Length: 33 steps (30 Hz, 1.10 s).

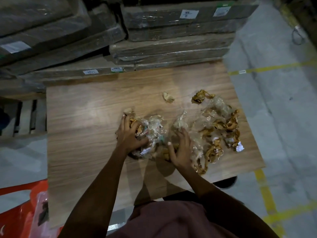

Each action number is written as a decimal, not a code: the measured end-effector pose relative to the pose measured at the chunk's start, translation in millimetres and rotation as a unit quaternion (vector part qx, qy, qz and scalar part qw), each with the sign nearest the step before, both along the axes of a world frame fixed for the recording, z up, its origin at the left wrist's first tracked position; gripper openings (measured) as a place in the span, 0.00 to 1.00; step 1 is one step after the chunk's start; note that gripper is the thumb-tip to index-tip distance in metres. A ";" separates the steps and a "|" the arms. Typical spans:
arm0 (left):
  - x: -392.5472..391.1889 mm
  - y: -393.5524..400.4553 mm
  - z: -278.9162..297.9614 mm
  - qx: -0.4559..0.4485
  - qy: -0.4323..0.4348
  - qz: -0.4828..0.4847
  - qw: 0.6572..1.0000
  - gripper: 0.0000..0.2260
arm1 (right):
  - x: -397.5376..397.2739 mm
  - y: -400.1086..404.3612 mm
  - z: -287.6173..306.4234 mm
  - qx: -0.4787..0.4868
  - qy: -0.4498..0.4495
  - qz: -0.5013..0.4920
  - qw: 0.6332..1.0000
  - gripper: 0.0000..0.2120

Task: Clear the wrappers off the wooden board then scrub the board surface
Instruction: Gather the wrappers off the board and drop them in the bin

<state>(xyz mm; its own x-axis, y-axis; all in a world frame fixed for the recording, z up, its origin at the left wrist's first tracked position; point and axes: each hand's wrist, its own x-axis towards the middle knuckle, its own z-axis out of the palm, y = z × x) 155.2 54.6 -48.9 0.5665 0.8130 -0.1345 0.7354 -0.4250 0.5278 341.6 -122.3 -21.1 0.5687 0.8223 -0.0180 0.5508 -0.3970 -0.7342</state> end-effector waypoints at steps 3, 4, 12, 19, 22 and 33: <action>2.2 -5.8 -0.7 -0.006 -0.020 0.003 1.000 0.35 | -16.8 29.8 -3.8 0.000 0.032 0.037 0.999 0.24; 2.7 -8.7 -0.8 -0.001 -0.030 0.007 1.000 0.35 | -22.4 40.6 -4.0 -0.004 0.044 0.049 0.998 0.25; 13.4 -31.7 3.3 -0.013 -0.101 0.065 0.993 0.32 | -43.6 97.7 -4.3 -0.004 0.138 0.053 0.989 0.28; -15.5 -34.4 7.4 0.043 -0.053 0.123 0.990 0.29 | -36.3 103.9 -1.9 -0.053 0.061 -0.005 0.997 0.26; -27.5 -32.5 3.6 0.000 -0.068 0.159 0.985 0.29 | -40.8 109.3 1.5 -0.123 -0.029 -0.004 0.992 0.28; -10.0 24.7 -1.1 0.033 -0.120 0.121 0.985 0.19 | -82.2 110.7 -18.3 -0.023 0.073 0.018 0.997 0.24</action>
